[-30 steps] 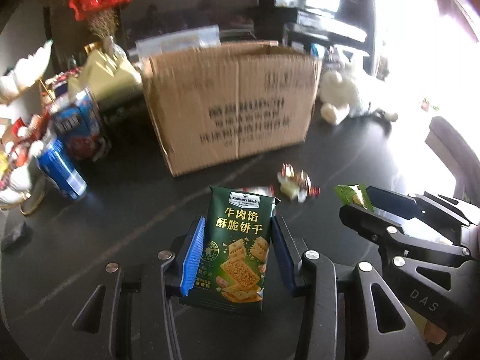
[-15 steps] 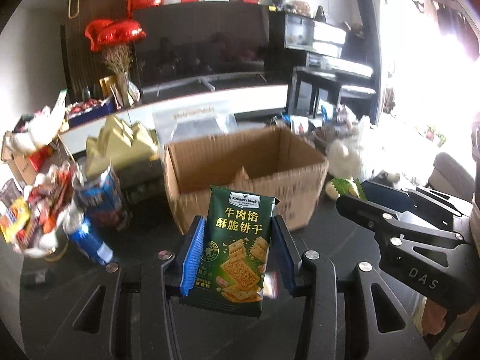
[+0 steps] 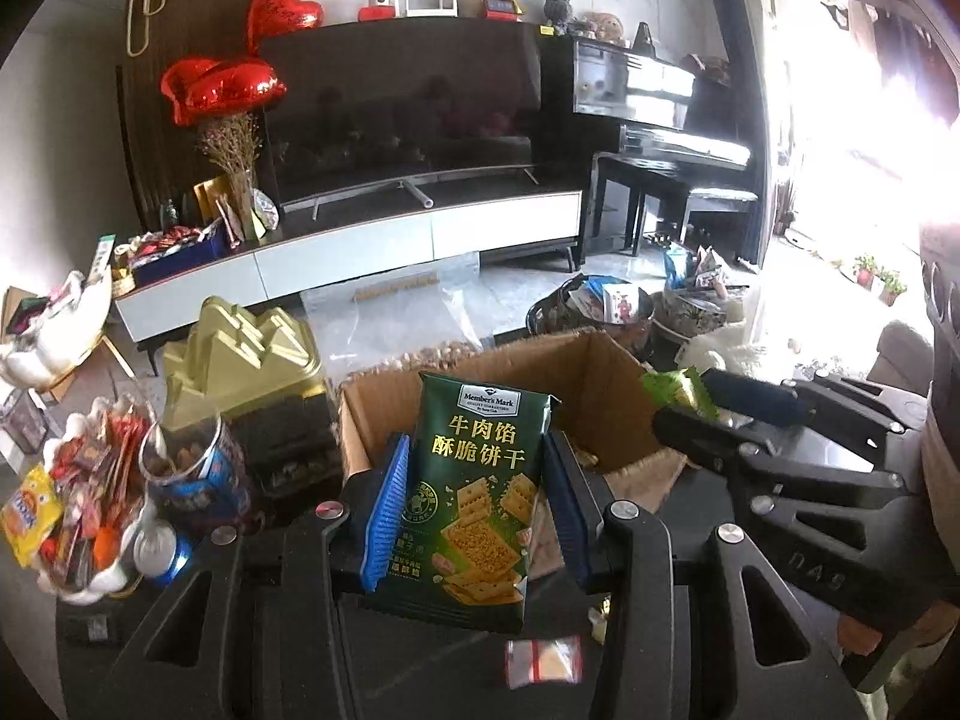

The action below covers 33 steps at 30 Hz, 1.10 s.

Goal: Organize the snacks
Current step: 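Carry the green pack with the left tool while the right carries the yellow-green packet into the box, then open both tools over the box and withdraw toward the table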

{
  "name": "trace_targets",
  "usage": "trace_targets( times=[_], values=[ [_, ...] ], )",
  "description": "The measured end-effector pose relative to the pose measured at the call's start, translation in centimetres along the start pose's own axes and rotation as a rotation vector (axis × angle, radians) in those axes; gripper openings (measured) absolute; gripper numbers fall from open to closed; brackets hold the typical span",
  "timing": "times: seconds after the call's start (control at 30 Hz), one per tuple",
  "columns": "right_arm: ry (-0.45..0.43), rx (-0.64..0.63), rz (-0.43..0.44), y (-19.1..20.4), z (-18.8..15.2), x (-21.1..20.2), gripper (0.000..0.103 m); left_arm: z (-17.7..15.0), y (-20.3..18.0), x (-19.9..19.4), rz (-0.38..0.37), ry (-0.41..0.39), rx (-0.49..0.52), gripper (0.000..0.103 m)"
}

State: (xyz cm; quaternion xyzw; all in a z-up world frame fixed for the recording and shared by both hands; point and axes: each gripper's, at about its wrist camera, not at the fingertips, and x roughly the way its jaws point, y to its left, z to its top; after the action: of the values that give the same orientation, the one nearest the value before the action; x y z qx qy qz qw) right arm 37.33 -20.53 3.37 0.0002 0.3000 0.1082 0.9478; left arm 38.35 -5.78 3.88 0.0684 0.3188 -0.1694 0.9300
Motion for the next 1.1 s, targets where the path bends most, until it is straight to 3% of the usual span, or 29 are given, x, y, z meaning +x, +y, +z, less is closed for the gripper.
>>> trace_targets(
  times=[0.23, 0.27, 0.3, 0.33, 0.43, 0.63, 0.77, 1.1],
  values=[
    [0.028, -0.013, -0.01, -0.9, 1.1, 4.2, 0.038, 1.5, 1.4, 4.6, 0.004, 0.05, -0.017, 0.045],
    [0.042, -0.012, -0.003, -1.0, 1.1, 4.8, 0.042, 1.6, 1.6, 5.1, 0.007, 0.055, -0.025, 0.05],
    [0.055, -0.013, -0.001, -1.0, 1.2, 5.3, 0.046, 1.7, 1.7, 5.5, 0.021, 0.057, -0.035, 0.063],
    [0.068, -0.009, -0.008, -1.1, 1.2, 5.7, 0.057, 1.8, 1.9, 5.8, 0.056, 0.055, -0.053, 0.068],
    [0.076, 0.014, -0.041, -1.7, 0.9, 6.1, 0.059, 1.4, 2.4, 5.1, 0.05, 0.029, -0.075, 0.072],
    [0.046, 0.032, -0.061, -2.3, -0.1, 4.4, 0.059, 0.3, 1.5, 2.3, 0.162, -0.003, -0.036, 0.079],
    [0.03, 0.056, -0.054, -2.4, -0.4, 2.8, 0.06, -0.4, 0.7, 0.3, 0.163, -0.027, -0.026, 0.086],
    [-0.014, 0.079, -0.042, -2.1, -3.6, -1.4, 0.059, -3.5, -1.7, -3.2, 0.132, -0.049, 0.006, 0.091]
  ],
)
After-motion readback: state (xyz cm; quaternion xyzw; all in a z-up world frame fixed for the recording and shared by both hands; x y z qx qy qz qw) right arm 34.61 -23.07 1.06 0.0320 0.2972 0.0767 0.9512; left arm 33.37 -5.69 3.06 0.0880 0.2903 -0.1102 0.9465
